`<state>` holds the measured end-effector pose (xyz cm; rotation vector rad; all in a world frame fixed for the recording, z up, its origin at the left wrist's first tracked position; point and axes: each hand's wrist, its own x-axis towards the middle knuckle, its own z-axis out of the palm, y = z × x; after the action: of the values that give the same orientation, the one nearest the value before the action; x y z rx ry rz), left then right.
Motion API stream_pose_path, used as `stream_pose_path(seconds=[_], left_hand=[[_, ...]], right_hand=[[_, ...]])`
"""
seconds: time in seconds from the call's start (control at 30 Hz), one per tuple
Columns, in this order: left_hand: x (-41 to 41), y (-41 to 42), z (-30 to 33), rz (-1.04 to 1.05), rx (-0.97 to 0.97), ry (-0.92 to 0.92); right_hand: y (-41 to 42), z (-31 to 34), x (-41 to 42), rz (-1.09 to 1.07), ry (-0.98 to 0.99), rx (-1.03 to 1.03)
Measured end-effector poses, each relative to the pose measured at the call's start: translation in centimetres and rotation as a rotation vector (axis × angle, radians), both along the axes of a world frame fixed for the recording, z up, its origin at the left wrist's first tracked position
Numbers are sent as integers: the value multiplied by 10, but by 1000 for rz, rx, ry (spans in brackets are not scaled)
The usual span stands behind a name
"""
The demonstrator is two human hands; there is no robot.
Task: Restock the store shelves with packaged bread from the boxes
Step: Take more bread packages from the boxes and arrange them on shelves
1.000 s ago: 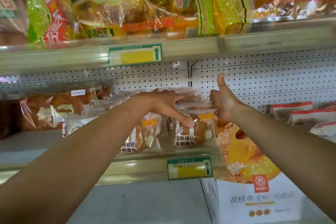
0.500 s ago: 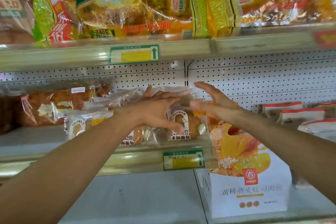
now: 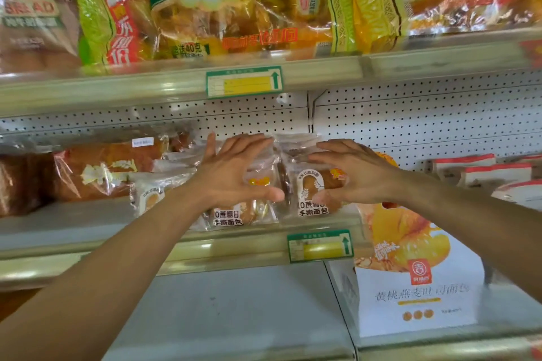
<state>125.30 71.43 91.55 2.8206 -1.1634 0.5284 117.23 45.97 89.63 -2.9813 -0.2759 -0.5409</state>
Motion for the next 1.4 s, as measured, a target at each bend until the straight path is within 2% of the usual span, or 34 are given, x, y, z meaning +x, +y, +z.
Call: stream_pose_path(seconds=[0.13,0.27,0.43,0.6,0.73,0.83,0.97,1.13,1.4], left_hand=[[8,21,-16,-40,44,-82],[13,35,-27,-14,70,-201],[16,22,-33,-23,34,-217],[14,24,-31,-9,34,-236],[2,41,-35,46,-98,-305],[1,69,-51,104,-276,-359],[5,99,-71,138,-393,-268],[9,120,-89,149,-334,-245],[10,109,-82,216,-254,-75]], right_hand=[[16,-3,3,-57,-2,-60],[15,-13,6,-82,-9,33],[26,-22,2,-47,-111,87],[34,-20,-3,-139,-51,61],[50,-23,-11,-226,-76,54],[65,-32,-13,-218,-209,20],[92,-41,-12,-138,-328,-13],[113,-53,-2,-85,-337,-296],[136,-45,1,-174,-185,-234]])
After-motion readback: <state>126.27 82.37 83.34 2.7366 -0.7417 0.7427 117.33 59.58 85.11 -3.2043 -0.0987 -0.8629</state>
